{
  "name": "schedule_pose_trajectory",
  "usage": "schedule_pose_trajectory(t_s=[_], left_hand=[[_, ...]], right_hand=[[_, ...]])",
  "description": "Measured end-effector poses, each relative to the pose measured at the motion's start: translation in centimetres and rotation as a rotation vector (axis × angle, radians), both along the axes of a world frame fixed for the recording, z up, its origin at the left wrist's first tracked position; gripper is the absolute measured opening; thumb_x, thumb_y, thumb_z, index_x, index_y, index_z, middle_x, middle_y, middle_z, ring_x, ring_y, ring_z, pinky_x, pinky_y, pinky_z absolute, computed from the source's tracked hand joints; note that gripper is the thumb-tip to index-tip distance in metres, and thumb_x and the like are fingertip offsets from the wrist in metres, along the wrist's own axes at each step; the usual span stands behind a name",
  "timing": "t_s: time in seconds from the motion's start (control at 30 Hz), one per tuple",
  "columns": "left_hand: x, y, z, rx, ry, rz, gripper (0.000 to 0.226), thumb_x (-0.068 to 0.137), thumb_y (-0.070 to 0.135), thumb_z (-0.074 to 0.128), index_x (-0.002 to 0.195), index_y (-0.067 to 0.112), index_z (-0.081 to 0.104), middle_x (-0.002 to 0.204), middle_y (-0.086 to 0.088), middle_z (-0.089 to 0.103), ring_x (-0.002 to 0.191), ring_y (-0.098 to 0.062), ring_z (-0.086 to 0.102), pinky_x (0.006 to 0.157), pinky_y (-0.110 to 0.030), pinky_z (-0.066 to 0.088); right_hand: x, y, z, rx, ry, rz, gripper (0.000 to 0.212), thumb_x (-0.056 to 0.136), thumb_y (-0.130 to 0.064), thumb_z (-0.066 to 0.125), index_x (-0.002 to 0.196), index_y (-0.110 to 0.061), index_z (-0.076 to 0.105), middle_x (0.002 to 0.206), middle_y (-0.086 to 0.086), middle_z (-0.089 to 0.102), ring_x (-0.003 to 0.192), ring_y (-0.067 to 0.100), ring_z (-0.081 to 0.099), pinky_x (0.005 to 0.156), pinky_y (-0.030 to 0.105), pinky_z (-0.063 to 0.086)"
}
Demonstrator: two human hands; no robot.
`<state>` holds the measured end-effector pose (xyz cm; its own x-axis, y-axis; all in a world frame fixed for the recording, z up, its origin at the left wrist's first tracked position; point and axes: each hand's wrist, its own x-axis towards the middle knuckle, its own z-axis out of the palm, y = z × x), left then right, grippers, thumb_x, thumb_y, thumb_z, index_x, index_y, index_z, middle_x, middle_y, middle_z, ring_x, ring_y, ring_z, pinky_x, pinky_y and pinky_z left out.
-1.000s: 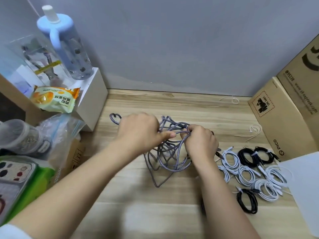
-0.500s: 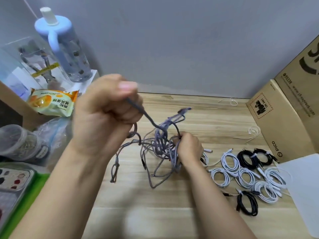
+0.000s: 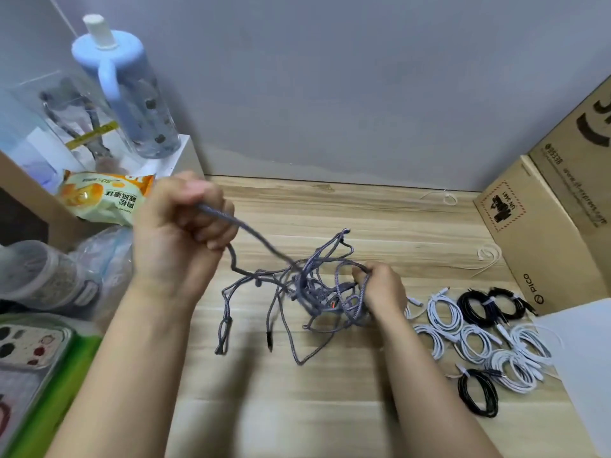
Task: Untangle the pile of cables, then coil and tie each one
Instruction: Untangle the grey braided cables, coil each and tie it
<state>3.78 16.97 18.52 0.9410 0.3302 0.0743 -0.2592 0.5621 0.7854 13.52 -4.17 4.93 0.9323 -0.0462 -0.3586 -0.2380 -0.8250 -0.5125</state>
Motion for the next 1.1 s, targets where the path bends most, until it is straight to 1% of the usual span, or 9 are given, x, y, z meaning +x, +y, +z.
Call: schedule_pose_trajectory(t_s=[0.07,0.13,0.23,0.3,0.37,0.5,0.73,0.93,1.1], left_hand=[[0.8,0.7,-2.0,0.363,0.333,0.240,0.028,0.064,0.013,0.054,0.040,0.021,0.041,0.040,0.009,0.028,0.038,-0.008,0.024,0.037,-0.017,0.021],[1.3,0.8,-3.9,0.865,0.545,0.366,0.029,0.074,0.024,0.065,0.053,0.020,0.046,0.048,0.009,0.043,0.050,-0.014,0.041,0.052,-0.024,0.033],[1.1,-0.3,-6.7,1.742,0.460,0.520,0.007,0.080,0.018,0.066,0.077,0.019,0.060,0.082,-0.001,0.061,0.081,-0.026,0.054,0.080,-0.036,0.029],[1.3,-1.7,-7.7,1.928,0.272,0.425,0.010,0.070,0.014,0.063,0.077,0.020,0.064,0.083,-0.001,0.063,0.080,-0.024,0.058,0.086,-0.038,0.026],[1.5,-3.1,-9.2,2.036,0.173,0.237,0.011,0.059,0.013,0.065,0.067,0.021,0.066,0.072,0.003,0.062,0.068,-0.023,0.061,0.085,-0.037,0.029],[1.3,-5.0,-11.5,2.104,0.239,-0.062,0.024,0.045,0.015,0.080,0.060,0.020,0.062,0.058,0.004,0.058,0.051,-0.020,0.058,0.058,-0.023,0.042],[3.1,-2.9,-12.1,2.058,0.070,-0.064,0.010,0.075,0.019,0.048,0.073,0.014,0.056,0.081,-0.003,0.056,0.079,-0.018,0.039,0.047,-0.030,0.047],[3.0,-3.4,-9.1,2.110,0.221,-0.321,0.016,0.094,0.013,0.047,0.110,0.014,0.048,0.117,-0.005,0.041,0.106,-0.024,0.042,0.079,-0.039,0.047],[3.9,-3.2,-5.6,2.177,0.298,-0.240,0.027,0.093,0.004,0.044,0.115,0.016,0.053,0.112,-0.004,0.046,0.111,-0.025,0.045,0.077,-0.034,0.041]], right_hand=[[-0.3,-0.8,0.6,0.028,-0.036,0.042,0.015,0.087,-0.034,0.061,0.088,-0.021,0.068,0.095,0.011,0.069,0.095,0.033,0.061,0.069,0.032,0.039],[-0.3,-0.9,1.0,0.120,-0.044,0.075,0.012,0.084,-0.034,0.067,0.084,-0.023,0.070,0.085,0.007,0.069,0.088,0.028,0.062,0.068,0.032,0.041],[-0.4,-0.6,1.2,0.370,0.021,0.031,0.027,0.079,-0.025,0.074,0.054,-0.025,0.064,0.060,-0.002,0.058,0.066,0.020,0.054,0.065,0.032,0.039],[-0.5,-0.6,1.4,0.479,0.053,0.025,0.033,0.080,-0.018,0.073,0.049,-0.020,0.059,0.055,-0.002,0.052,0.060,0.016,0.047,0.064,0.030,0.034],[-0.7,-0.4,2.2,0.545,0.070,0.039,0.031,0.083,-0.016,0.070,0.055,-0.018,0.057,0.051,-0.005,0.050,0.053,0.012,0.044,0.058,0.026,0.034],[-1.2,0.2,4.6,0.665,0.113,0.038,0.031,0.087,-0.018,0.065,0.059,-0.010,0.055,0.039,-0.011,0.045,0.033,-0.003,0.036,0.038,0.008,0.028],[-2.2,0.5,6.7,0.760,0.097,0.012,0.030,0.089,-0.027,0.061,0.073,-0.005,0.049,0.049,0.000,0.034,0.032,0.001,0.028,0.035,0.009,0.023],[-1.4,0.0,5.6,0.649,-0.046,-0.180,0.041,0.084,-0.036,0.066,0.059,-0.014,0.042,0.053,0.003,0.038,0.036,0.005,0.029,0.040,0.018,0.025],[-1.1,-0.2,5.4,0.576,-0.128,-0.180,0.054,0.081,-0.039,0.067,0.040,-0.018,0.040,0.042,-0.007,0.028,0.052,0.017,0.025,0.055,0.031,0.021]])
